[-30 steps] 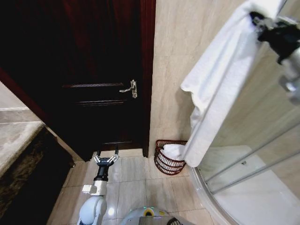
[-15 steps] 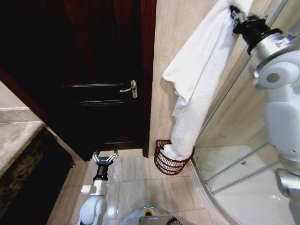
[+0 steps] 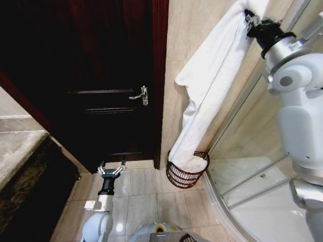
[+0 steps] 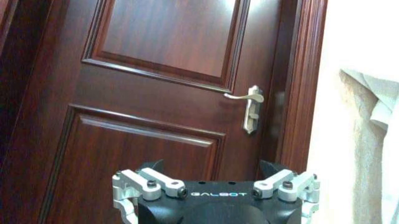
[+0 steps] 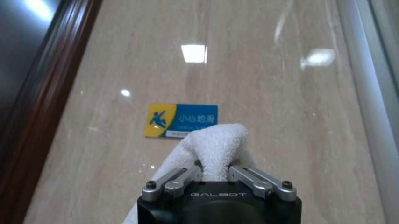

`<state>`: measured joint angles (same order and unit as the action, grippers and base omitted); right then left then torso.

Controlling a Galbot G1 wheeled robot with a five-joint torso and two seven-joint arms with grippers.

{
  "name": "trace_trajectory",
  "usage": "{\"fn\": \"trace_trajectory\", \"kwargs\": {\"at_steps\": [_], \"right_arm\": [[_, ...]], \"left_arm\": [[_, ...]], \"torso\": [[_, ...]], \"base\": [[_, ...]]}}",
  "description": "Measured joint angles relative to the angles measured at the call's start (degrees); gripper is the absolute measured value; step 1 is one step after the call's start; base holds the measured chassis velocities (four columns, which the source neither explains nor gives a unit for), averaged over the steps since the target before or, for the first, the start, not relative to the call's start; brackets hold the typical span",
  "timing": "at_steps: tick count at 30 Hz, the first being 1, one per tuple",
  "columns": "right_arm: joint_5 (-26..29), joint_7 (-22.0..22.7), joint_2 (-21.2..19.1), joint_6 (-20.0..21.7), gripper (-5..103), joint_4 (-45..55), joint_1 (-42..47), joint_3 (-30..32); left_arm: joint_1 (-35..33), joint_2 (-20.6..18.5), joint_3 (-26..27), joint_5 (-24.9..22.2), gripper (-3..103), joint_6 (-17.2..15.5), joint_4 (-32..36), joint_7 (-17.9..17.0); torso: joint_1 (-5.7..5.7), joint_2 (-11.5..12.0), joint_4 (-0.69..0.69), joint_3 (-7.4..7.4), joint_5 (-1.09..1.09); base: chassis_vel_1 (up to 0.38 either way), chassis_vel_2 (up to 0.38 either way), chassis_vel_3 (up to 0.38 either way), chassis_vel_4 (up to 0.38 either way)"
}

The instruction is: Discard the used towel into the hamper.

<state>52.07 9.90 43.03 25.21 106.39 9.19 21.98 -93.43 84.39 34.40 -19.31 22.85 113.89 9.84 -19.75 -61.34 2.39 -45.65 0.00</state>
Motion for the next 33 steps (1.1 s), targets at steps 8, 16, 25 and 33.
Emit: {"fn": "trace_trajectory", "kwargs": {"at_steps": [8, 16, 25, 33], "right_arm": [[-2.2, -1.3, 1.1, -0.4, 7, 0.9, 5.4, 0.8], [-3.3, -1.4, 1.9, -0.8, 7, 3.5, 12.0, 2.4], [-6.7, -3.3, 1.9, -2.4, 7, 5.9, 24.7, 9.2], [-8.6, -5.3, 3.6, -3.4, 7, 9.5, 36.7, 13.1]], "left_arm": [[-0.1, -0.1, -0.4, 0.0, 100, -0.1, 0.0, 0.0], [-0.2, -0.7, -0.2, -0.3, 100, -0.1, 0.1, 0.0], [-0.8, -1.0, -0.1, -0.4, 100, 0.3, 0.4, 0.1], [-1.3, -0.3, -0.3, 0.0, 100, 1.0, 0.5, 0.9]], "torso": [[0.00, 0.0, 0.00, 0.00, 0.00], [0.00, 0.0, 0.01, 0.01, -0.02], [0.01, 0.0, -0.01, 0.01, -0.01], [0.01, 0.0, 0.00, 0.01, -0.02]], "base": [[0.000, 0.000, 0.000, 0.000], [0.000, 0.000, 0.000, 0.000], [0.000, 0.000, 0.000, 0.000], [0.000, 0.000, 0.000, 0.000]]}}
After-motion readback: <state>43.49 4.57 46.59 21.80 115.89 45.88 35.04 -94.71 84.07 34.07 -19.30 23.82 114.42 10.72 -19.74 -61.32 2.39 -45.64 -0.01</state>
